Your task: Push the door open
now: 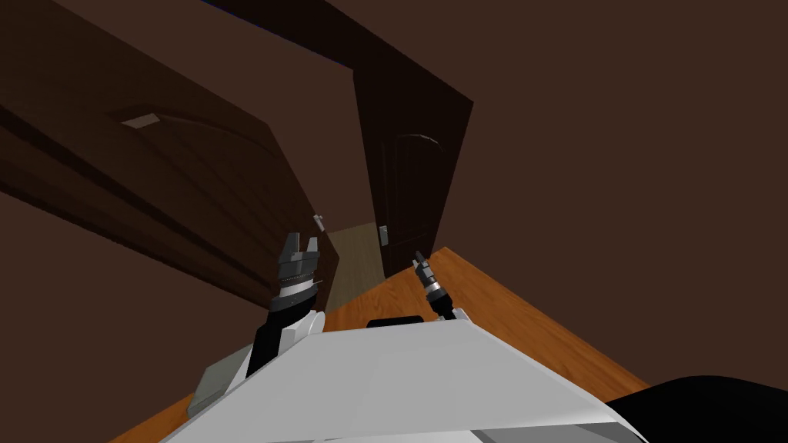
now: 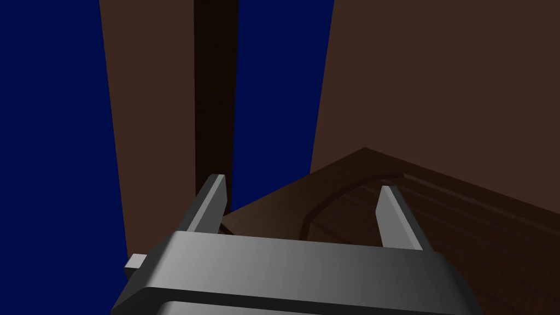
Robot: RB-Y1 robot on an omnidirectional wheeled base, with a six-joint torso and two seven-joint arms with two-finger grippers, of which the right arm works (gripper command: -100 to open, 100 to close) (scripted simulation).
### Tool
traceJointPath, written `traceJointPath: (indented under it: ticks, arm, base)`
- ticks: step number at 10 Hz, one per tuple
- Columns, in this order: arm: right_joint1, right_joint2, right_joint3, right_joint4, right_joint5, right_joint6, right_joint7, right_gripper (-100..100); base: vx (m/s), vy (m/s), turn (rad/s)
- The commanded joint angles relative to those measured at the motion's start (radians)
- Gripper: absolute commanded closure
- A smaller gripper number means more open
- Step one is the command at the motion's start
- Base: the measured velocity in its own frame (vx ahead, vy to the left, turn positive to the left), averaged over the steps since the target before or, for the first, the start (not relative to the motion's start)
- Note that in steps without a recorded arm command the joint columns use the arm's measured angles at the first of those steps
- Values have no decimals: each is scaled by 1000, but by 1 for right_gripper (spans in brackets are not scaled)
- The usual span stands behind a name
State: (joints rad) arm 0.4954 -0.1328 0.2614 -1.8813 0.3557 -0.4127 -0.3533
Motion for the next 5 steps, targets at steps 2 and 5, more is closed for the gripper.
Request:
traceJointPath:
  ticks: [2,5]
  arm:
    - [3,-7,26,40,24,-5,-17,-100]
    - [7,-17,70,93,62,0,-44,-100]
  base:
    - [149,56,-7]
    - [216,57,-9]
